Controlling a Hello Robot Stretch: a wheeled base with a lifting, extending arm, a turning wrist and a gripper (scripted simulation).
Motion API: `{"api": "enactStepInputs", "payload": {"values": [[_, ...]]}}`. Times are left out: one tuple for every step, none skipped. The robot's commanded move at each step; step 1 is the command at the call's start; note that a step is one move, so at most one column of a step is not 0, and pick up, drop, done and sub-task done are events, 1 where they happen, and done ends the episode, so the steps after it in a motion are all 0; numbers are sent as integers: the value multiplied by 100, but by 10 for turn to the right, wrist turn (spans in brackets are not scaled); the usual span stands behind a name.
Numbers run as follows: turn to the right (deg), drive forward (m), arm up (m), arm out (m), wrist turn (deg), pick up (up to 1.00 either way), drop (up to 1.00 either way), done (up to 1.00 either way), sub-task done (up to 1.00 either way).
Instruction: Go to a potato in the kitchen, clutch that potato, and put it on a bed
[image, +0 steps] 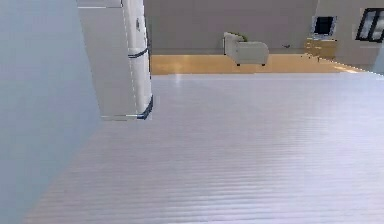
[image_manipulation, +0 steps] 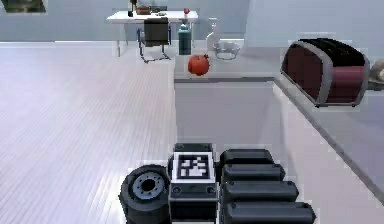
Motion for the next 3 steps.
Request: {"api": "enactStepInputs", "payload": {"values": [[0, 100, 0, 0, 0, 0, 0, 0, 0], [0, 100, 0, 0, 0, 0, 0, 0, 0], [-30, 0, 0, 0, 0, 0, 0, 0, 0]]}}
